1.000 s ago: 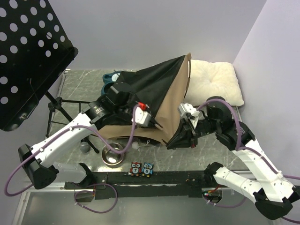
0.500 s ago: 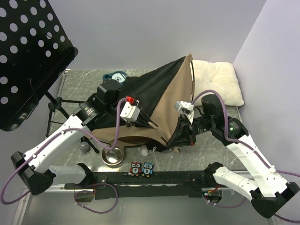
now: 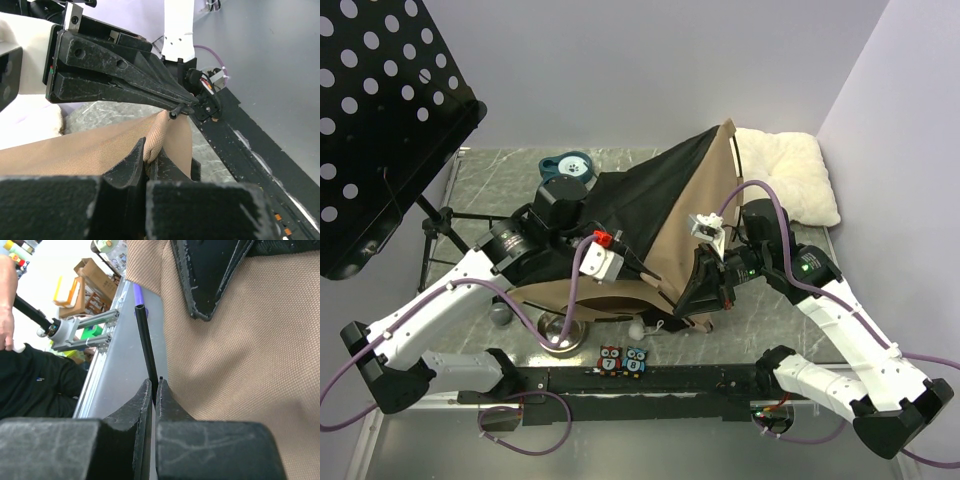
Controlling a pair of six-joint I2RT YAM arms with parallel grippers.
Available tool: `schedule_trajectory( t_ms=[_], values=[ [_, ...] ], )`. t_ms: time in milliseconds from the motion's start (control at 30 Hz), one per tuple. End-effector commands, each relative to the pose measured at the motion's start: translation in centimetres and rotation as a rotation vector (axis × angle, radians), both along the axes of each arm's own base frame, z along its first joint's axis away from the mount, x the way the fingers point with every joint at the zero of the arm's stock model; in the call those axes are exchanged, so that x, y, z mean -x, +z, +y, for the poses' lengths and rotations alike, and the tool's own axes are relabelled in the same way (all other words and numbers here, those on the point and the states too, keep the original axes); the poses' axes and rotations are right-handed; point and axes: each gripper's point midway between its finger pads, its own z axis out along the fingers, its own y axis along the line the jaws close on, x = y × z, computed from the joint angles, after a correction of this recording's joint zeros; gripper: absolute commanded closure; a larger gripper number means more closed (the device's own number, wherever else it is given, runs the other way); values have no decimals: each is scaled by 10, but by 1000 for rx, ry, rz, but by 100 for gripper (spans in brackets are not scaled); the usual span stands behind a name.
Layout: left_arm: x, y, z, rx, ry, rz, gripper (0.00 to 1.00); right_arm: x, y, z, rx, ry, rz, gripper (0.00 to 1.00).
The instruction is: Set up the pet tent
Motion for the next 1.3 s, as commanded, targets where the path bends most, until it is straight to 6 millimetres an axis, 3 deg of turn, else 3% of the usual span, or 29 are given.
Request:
schedule_trajectory(
  t_ms=[0, 500, 967, 1267],
  values=[
    [11, 20, -2, 49, -44, -61, 99, -2, -6, -2, 73, -49, 123, 100],
    [21, -2, -3, 0, -100, -148, 99, 0, -4, -3, 58, -50, 96, 100],
    [14, 21, -19, 40, -21, -11, 99, 1, -6, -5, 66, -57, 85, 100],
    [24, 0, -14, -16, -82, -93, 99, -1, 0, -4, 57, -61, 66, 100]
  ],
)
